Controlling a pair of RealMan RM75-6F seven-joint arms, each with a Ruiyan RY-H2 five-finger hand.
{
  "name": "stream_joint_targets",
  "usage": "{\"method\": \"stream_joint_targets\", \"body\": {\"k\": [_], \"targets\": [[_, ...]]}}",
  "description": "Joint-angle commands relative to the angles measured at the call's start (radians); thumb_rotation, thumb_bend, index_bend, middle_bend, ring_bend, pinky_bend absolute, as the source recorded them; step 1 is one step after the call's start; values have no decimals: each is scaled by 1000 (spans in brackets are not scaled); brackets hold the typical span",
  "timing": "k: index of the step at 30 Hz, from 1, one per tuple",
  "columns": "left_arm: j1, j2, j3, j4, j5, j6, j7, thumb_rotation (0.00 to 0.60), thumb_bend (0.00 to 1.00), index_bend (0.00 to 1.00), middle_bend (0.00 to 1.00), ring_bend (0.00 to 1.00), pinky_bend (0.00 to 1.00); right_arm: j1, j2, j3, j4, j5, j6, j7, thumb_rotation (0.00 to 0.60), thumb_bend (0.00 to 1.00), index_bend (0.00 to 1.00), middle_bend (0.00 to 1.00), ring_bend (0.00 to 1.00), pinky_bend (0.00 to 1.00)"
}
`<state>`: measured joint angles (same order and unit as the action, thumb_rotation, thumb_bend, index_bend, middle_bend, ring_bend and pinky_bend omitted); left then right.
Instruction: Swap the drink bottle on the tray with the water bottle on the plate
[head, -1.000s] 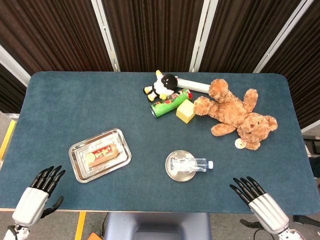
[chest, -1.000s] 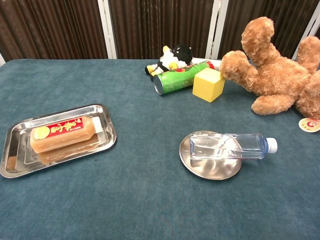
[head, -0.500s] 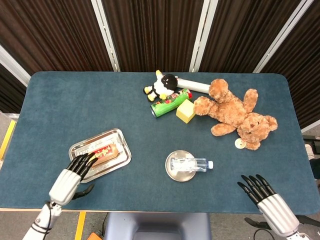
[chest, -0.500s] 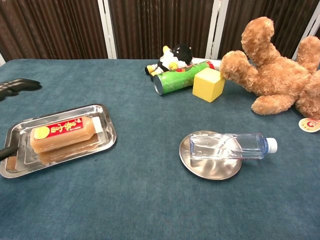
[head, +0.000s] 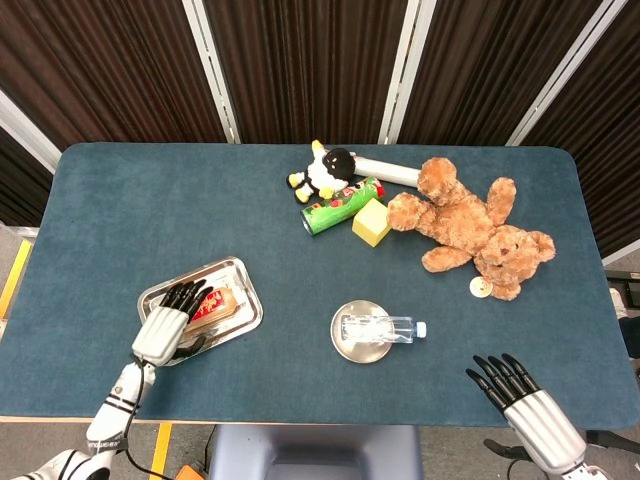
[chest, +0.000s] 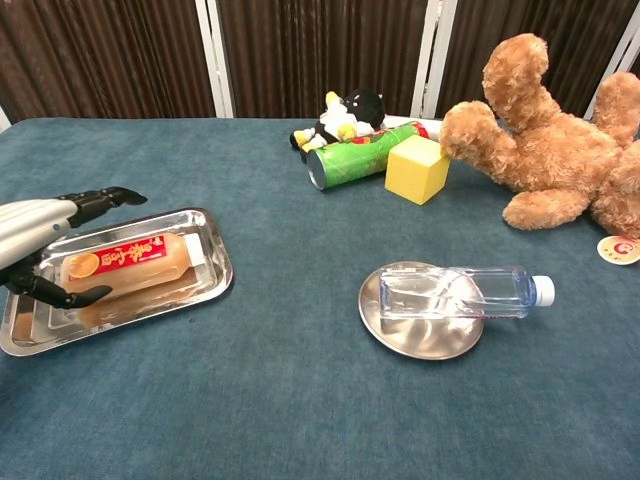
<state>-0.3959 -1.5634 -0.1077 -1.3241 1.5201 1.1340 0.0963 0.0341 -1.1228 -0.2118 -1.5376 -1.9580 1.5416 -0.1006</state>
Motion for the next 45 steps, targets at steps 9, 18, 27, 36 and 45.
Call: {"method": "stream_joint_targets", "body": {"k": [9,18,27,36,45], "targets": [[-51,-73,-17,138,-103,-89,-30,600,321,0,35,39,174,5,7,-3,-7,7,-20,3,600,228,0,0,0,0],[-80,-122,-18,232,-108,-83,-59,600,332,172,405,434,480,3,3,3,-11,21,-29,-9,600,228,0,0,0,0],[-112,-208,-50,356,-59,38,-158,600,527,670,865,851,887,10,4,11,-20,49,-59,-19,600,228,0,0,0,0],[-297,-285,-116,401,-37,-46,-118,600,558,686,880,870,906,30,2,46,-38,131,-116,-13,600,228,0,0,0,0],[-580,-557,-196,716,-69,-212,-139,600,551,669,861,854,893,84,20,84,-45,232,-214,59,600,228,0,0,0,0]]}}
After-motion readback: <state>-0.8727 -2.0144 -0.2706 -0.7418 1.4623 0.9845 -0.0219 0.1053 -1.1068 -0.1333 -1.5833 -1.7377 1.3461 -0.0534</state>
